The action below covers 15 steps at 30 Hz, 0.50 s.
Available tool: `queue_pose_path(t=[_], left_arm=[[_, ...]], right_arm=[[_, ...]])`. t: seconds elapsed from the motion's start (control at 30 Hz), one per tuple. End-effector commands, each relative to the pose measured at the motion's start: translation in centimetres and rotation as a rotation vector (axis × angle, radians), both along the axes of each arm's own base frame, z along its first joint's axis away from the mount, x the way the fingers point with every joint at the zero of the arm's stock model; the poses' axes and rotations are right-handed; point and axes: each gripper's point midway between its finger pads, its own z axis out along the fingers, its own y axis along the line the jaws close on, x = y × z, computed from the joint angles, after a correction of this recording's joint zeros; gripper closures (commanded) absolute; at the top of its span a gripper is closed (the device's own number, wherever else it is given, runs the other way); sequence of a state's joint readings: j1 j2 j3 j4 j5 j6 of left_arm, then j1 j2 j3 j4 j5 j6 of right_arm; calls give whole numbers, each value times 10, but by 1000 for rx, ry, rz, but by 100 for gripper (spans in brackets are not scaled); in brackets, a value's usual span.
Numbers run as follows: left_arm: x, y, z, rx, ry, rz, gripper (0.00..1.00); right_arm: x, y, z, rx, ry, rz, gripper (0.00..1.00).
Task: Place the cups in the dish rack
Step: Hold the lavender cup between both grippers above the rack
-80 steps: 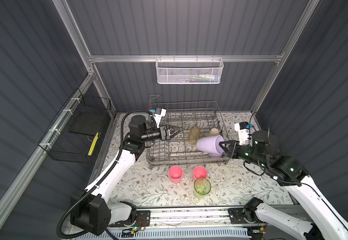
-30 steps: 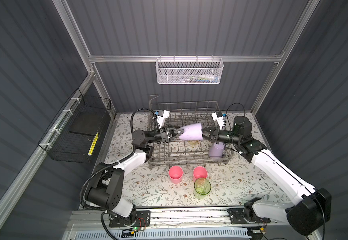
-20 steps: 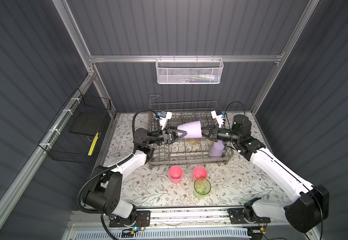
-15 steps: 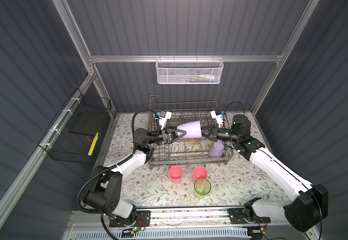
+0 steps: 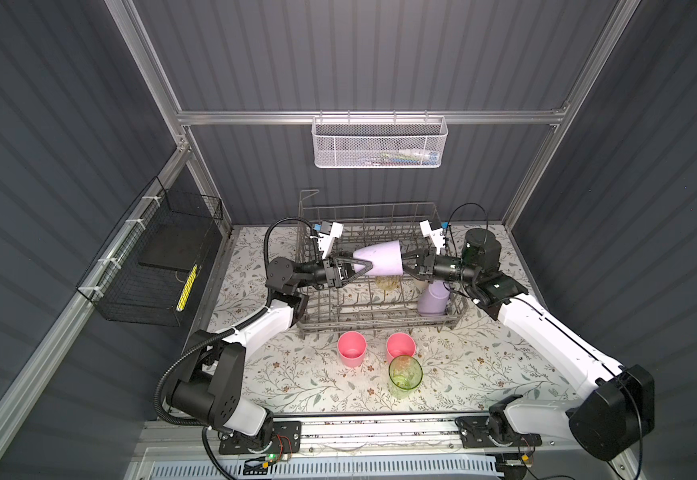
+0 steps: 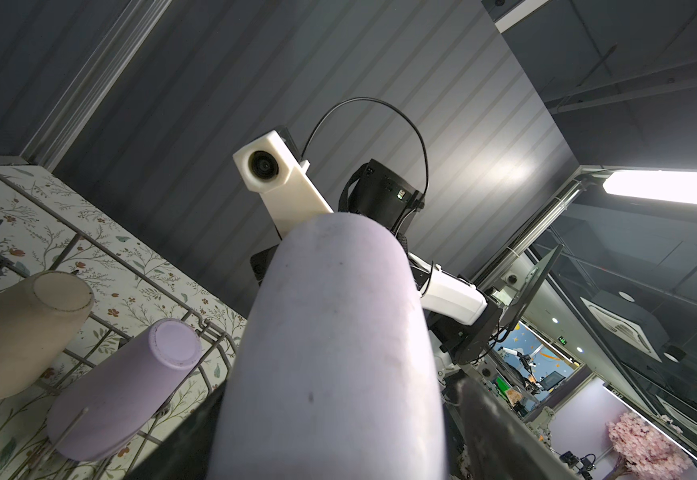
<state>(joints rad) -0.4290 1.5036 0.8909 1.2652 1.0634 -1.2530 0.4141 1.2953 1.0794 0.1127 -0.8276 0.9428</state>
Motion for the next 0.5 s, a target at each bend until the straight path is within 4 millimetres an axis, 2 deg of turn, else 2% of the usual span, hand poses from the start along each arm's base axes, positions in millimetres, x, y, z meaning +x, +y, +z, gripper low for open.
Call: queue_pose_path(t=[0.0, 0.27, 0.47], left_arm=[[-8, 1, 12, -25, -67, -20, 17], [-8, 0, 10, -30, -61, -26, 26], [-10, 1, 11, -35, -67, -29, 38]], right_arm=[[3, 3, -1, 7, -2, -2, 100], [4, 8, -6, 8, 9, 7, 100], [4, 10, -5, 10, 6, 15, 100]])
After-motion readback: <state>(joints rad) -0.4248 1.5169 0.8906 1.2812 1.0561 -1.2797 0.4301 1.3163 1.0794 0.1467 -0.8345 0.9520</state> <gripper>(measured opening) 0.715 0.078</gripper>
